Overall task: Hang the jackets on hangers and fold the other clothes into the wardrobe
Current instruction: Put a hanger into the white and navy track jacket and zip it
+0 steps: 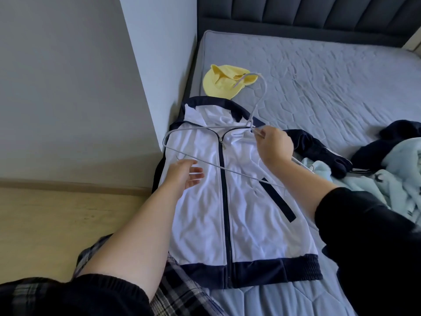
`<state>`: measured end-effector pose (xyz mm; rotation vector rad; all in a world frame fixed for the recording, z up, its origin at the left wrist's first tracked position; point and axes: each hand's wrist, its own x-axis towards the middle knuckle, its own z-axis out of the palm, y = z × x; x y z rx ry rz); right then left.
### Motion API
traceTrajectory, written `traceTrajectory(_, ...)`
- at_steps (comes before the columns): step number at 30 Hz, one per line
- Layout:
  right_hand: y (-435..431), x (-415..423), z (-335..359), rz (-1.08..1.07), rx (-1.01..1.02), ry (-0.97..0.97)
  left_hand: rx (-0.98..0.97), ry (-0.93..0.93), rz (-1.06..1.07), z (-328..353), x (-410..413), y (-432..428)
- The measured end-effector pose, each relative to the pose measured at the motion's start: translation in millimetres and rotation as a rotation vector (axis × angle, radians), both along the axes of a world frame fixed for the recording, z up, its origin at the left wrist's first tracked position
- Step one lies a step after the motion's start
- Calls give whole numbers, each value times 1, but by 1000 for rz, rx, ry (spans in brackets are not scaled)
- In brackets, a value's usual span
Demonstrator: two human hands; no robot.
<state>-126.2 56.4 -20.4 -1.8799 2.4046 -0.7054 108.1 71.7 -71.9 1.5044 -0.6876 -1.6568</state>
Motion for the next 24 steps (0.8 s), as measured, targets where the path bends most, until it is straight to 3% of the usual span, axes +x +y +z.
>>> traceTrajectory(6, -39, -13, -32, -67, 340, -7, 19, -310, -90, -23, 0, -12)
traceTrajectory(10, -54, -10, -49, -72, 360, 16, -78, -472, -360, -30, -7, -18)
traceTrajectory(13, -69, -2, -58, -62, 315, 40, -116, -441, -377, -38, -11, -27)
traceTrajectory(17, -89, 7, -58, -68, 309, 27, -79, -323, -239, -44, -11, -39)
traceTrajectory(22, -98, 6, -55, 20, 364, -391, -74, -278, -213, -49, -12, -49)
traceTrajectory(24, -99, 3, -60, 38, 520, -147, -84, -256, -229, -48, -10, -51)
